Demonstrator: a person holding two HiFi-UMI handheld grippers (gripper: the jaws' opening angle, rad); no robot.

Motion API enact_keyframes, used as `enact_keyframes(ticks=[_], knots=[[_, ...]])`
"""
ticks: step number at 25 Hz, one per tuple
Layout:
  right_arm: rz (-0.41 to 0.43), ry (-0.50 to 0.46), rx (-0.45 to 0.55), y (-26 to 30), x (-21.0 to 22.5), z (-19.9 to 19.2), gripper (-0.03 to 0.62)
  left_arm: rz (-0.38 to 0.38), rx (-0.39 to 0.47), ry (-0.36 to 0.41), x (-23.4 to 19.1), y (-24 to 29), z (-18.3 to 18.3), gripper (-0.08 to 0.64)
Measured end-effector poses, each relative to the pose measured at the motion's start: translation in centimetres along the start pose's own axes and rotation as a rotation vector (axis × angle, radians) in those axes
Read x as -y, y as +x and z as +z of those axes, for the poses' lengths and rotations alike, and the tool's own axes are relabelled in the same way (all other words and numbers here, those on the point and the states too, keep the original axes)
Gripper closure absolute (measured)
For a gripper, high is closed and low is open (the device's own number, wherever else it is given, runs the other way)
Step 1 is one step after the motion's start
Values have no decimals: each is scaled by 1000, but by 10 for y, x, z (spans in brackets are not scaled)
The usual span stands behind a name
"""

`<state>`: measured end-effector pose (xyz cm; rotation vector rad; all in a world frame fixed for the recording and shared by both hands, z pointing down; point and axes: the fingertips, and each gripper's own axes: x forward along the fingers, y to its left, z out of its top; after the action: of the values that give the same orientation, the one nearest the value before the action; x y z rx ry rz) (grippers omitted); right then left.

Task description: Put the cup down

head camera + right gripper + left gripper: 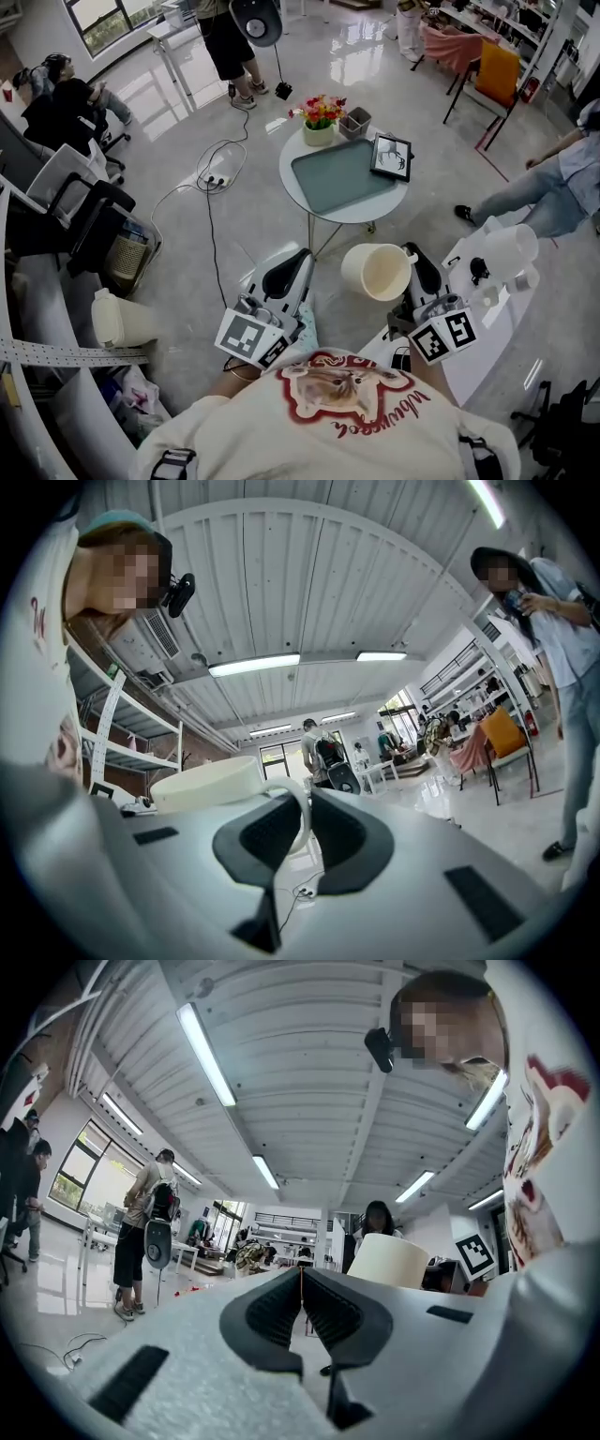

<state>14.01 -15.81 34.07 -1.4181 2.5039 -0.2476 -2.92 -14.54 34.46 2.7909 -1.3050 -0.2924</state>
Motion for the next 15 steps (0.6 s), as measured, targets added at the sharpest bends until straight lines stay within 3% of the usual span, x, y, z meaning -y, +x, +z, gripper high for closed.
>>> enact_keyframes(ticks=[15], knots=[[-87, 13, 34, 151, 50, 3, 543, -99, -10, -21, -134, 117, 13, 543]])
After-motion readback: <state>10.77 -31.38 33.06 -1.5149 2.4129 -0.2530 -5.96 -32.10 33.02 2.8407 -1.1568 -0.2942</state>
